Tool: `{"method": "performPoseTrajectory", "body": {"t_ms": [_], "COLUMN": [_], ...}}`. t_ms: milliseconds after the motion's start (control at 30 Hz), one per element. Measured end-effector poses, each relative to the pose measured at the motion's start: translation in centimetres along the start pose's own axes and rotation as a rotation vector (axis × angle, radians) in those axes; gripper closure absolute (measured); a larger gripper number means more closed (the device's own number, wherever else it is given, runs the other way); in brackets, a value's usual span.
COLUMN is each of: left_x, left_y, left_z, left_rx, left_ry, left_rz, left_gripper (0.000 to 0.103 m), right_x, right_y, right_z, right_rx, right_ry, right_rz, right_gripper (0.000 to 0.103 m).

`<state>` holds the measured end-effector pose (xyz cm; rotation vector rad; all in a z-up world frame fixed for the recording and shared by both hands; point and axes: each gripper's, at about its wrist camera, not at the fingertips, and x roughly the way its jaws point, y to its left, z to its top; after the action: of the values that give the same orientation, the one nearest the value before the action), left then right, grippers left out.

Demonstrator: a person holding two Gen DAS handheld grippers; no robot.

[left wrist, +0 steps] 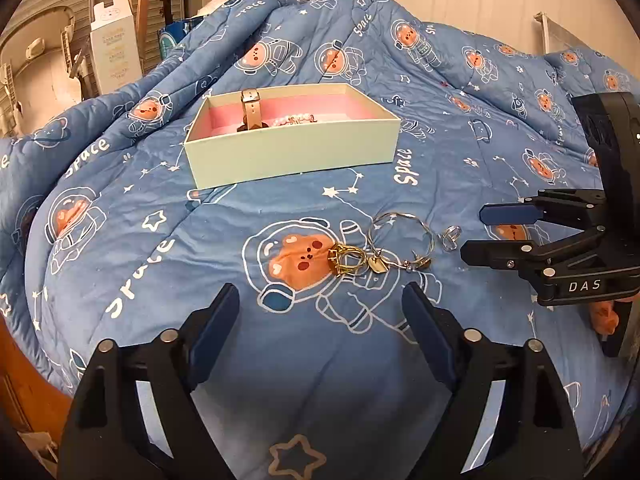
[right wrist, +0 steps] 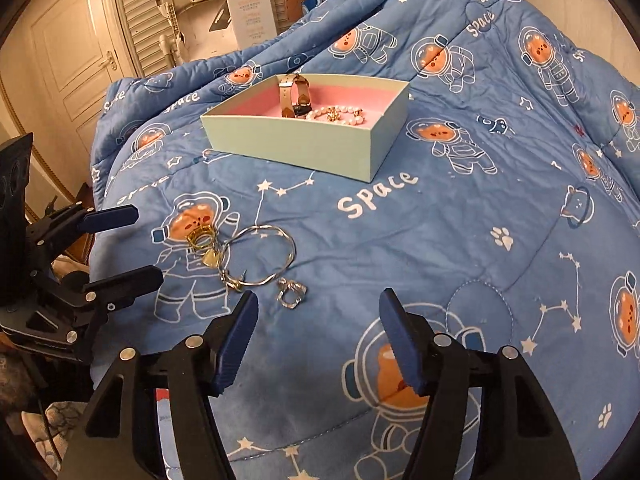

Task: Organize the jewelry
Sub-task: 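Grasp the gold ring with the left tool while the right tool grasps the small silver ring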

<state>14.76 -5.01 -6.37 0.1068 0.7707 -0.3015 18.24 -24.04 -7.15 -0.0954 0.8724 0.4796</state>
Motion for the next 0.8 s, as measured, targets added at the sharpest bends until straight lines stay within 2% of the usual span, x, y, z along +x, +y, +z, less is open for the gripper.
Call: {"method": "performPoseTrajectory", "body": {"t_ms": [100, 333, 567, 800], "left_x": [0.5, 1.5, 2.2, 2.8], "left_y": [0.1, 0.2, 0.2, 0.3], "left_z": [-0.1, 0.6, 0.9, 1.8], "left_rx": [-0.014, -0.041, -0.059, -0.073], "left_ry": [0.015, 0.023, 0.034, 0.037], "left_rz": [-0.002, -0.014, -0.015, -0.029], "left_gripper": [0.032, 0.042, 0.045, 0.051], "right_x": [0.3, 0.8, 1.7, 2.2], "right_y": [0.2, 0.3, 1.1, 1.9], "right_z": [-0.4, -0.2, 0.3, 0.5], "right_rx": [0.001, 0.004, -0.026, -0.039], "right_ry": [0.007, 0.014, 0.023, 0.032], "right_rz": [0.007, 0.011, -0.008, -0.017], "right_gripper": [0.053, 0.062, 0.068, 0.084]}}
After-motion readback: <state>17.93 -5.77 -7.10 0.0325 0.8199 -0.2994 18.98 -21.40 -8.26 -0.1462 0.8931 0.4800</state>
